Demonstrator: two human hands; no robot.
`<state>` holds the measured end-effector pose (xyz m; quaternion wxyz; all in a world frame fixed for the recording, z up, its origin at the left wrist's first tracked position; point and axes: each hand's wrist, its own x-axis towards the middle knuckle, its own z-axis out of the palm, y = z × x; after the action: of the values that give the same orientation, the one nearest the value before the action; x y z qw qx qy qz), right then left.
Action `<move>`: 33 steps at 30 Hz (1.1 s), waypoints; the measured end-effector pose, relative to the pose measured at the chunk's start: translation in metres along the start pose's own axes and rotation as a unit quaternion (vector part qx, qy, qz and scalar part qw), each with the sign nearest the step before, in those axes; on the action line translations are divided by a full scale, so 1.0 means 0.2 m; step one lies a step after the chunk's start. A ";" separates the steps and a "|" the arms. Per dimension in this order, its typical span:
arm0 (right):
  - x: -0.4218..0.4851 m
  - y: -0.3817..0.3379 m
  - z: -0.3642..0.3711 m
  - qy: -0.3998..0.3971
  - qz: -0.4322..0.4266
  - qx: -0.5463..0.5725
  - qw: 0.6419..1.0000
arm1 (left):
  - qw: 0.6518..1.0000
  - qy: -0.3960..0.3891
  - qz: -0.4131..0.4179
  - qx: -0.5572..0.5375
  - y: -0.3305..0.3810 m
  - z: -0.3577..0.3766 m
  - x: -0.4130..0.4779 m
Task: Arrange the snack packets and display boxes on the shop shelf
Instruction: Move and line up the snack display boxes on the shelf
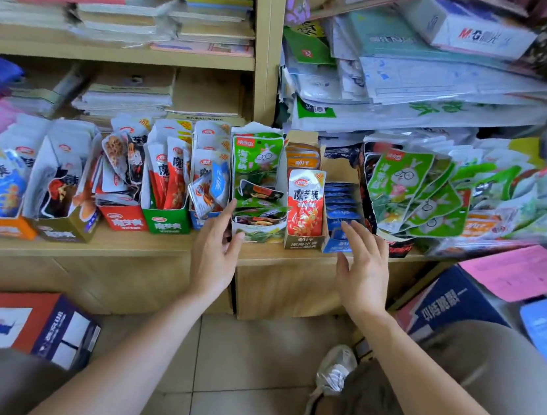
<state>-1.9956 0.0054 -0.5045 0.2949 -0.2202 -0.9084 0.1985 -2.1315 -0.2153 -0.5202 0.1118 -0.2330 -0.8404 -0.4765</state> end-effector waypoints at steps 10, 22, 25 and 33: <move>-0.06 -0.10 0.05 -0.165 -0.066 -0.115 0.977 | 0.995 -0.057 -0.055 -0.063 0.01 -0.03 -0.07; -0.18 0.02 -0.09 -0.141 0.037 -0.055 0.988 | 0.990 -0.048 -0.110 -0.070 0.07 0.01 -0.12; -0.18 0.05 -0.10 -0.160 0.031 -0.085 0.983 | 0.990 -0.047 -0.118 -0.070 0.08 0.01 -0.14; -0.16 0.00 -0.08 -0.153 0.031 -0.095 0.983 | 0.986 -0.049 -0.131 -0.089 0.12 -0.04 -0.14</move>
<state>-1.9611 -0.0078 -0.5065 0.1237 -0.2425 -0.9502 0.1518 -2.0954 -0.2204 -0.5103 -0.0137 -0.1530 -0.8223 -0.5480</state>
